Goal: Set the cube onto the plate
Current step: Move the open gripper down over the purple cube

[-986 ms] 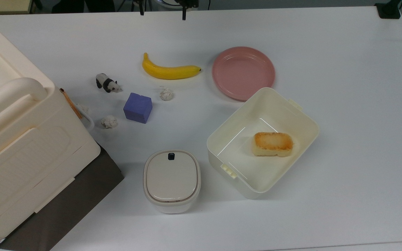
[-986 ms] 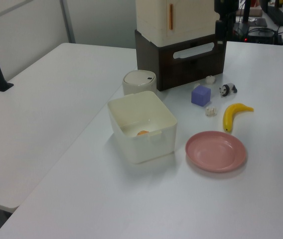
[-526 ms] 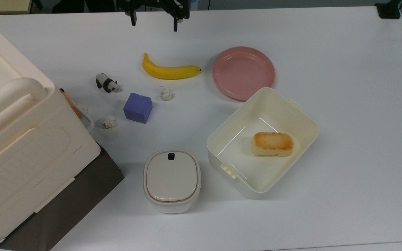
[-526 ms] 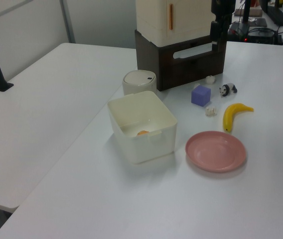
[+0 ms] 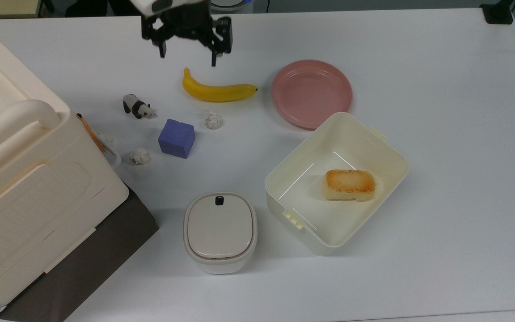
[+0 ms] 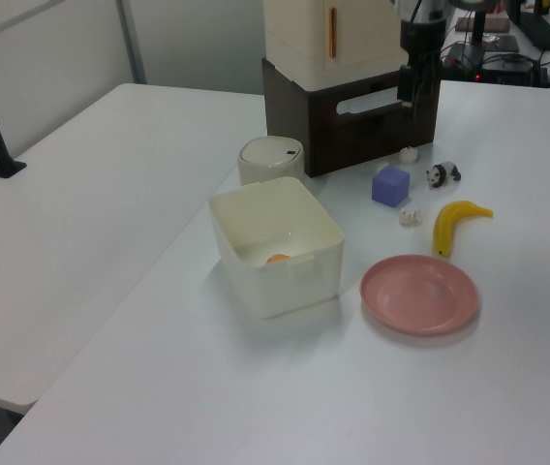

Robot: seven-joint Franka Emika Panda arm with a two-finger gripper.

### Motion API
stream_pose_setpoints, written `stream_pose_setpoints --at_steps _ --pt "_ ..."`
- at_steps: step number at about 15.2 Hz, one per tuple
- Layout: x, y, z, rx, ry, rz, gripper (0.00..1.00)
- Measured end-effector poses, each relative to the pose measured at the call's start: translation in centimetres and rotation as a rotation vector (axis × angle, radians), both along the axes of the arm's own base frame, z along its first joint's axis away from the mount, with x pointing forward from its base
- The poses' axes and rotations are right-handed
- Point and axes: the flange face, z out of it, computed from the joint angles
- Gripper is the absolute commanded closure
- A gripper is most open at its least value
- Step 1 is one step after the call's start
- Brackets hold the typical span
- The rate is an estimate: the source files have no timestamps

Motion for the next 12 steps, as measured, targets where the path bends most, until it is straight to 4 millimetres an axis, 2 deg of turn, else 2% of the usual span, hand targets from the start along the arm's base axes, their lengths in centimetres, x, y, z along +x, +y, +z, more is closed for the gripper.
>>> stream_pose_setpoints --at_steps 4,9,12 --pt "1.9 -2.0 -4.3 -0.022 0.030 -0.023 0.00" --pt "3.9 -3.7 -12.1 -0.096 0.122 -0.009 0.00" --pt "4.6 -3.7 -14.2 -0.102 0.123 0.001 0.00"
